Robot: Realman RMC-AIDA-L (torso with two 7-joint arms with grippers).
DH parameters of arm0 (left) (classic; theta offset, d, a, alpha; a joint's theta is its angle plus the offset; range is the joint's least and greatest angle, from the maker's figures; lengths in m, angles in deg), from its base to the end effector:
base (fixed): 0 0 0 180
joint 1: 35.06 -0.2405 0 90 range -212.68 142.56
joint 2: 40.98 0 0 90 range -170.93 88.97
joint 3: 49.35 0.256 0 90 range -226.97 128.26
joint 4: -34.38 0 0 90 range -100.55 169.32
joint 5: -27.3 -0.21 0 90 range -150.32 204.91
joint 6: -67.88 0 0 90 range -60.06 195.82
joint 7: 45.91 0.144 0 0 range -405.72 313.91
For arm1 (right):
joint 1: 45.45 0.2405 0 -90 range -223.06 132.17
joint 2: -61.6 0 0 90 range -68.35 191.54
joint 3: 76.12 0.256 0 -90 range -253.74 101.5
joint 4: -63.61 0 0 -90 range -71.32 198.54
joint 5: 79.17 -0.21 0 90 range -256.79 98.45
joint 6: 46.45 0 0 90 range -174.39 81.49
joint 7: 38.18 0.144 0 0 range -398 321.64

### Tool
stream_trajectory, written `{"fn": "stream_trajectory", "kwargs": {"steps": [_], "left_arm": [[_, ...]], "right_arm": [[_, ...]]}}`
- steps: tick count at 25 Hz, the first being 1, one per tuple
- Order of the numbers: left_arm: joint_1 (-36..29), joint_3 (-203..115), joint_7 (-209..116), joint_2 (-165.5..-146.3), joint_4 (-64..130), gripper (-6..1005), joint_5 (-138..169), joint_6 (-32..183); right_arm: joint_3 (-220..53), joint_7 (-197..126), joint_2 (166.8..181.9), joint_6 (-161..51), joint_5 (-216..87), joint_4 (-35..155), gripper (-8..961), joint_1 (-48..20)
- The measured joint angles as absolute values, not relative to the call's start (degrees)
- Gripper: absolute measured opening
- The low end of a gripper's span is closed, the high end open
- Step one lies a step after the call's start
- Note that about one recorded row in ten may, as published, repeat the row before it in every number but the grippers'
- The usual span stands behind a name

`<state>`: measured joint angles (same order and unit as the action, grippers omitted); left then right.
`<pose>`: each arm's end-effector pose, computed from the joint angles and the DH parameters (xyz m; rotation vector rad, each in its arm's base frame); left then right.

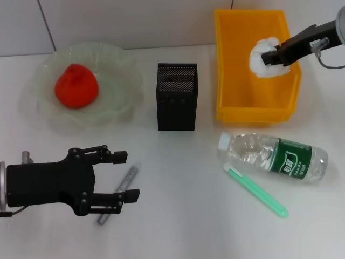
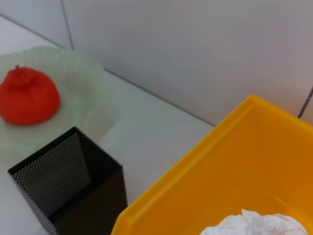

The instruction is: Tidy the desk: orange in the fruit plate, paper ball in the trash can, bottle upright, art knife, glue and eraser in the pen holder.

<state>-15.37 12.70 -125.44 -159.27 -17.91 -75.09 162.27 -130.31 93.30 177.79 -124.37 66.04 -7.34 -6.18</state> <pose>-0.2437 0.2870 -0.0019 -2.9367 -0.3591 -0.6792 0.1969 0.4199 0.0856 -2.3672 0.8264 -0.0568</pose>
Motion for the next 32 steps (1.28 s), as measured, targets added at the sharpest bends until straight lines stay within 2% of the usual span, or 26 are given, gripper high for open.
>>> {"fn": "stream_trajectory", "kwargs": {"steps": [6,12,14,21,24,32], "left_arm": [[-15.38,12.78,-125.44,-159.28,-17.82,808,-75.09,162.27],[-15.37,12.78,-125.44,-159.28,-17.82,807,-75.09,162.28],[-15.38,12.78,-125.44,-159.28,-17.82,807,-75.09,162.28],[-15.45,12.78,-125.44,-159.28,-17.82,806,-75.10,162.28],[-15.40,12.72,-125.44,-159.28,-17.82,806,-75.10,162.28],[-15.36,12.56,-125.44,-159.27,-17.82,805,-75.10,162.28]], "right_arm": [[-129.12,93.28,178.32,-123.91,66.02,-8.54,242,-6.95],[-129.11,93.28,178.40,-123.81,65.63,-9.50,454,-7.37],[-129.18,93.25,178.48,-124.05,65.51,-10.61,551,-7.56],[-129.16,90.76,178.85,-128.60,61.28,-14.65,554,-8.59],[-128.97,87.46,179.16,-130.47,54.27,-20.19,555,-11.82],[-122.73,80.40,179.83,-132.36,38.94,-26.56,694,-18.52]]}}
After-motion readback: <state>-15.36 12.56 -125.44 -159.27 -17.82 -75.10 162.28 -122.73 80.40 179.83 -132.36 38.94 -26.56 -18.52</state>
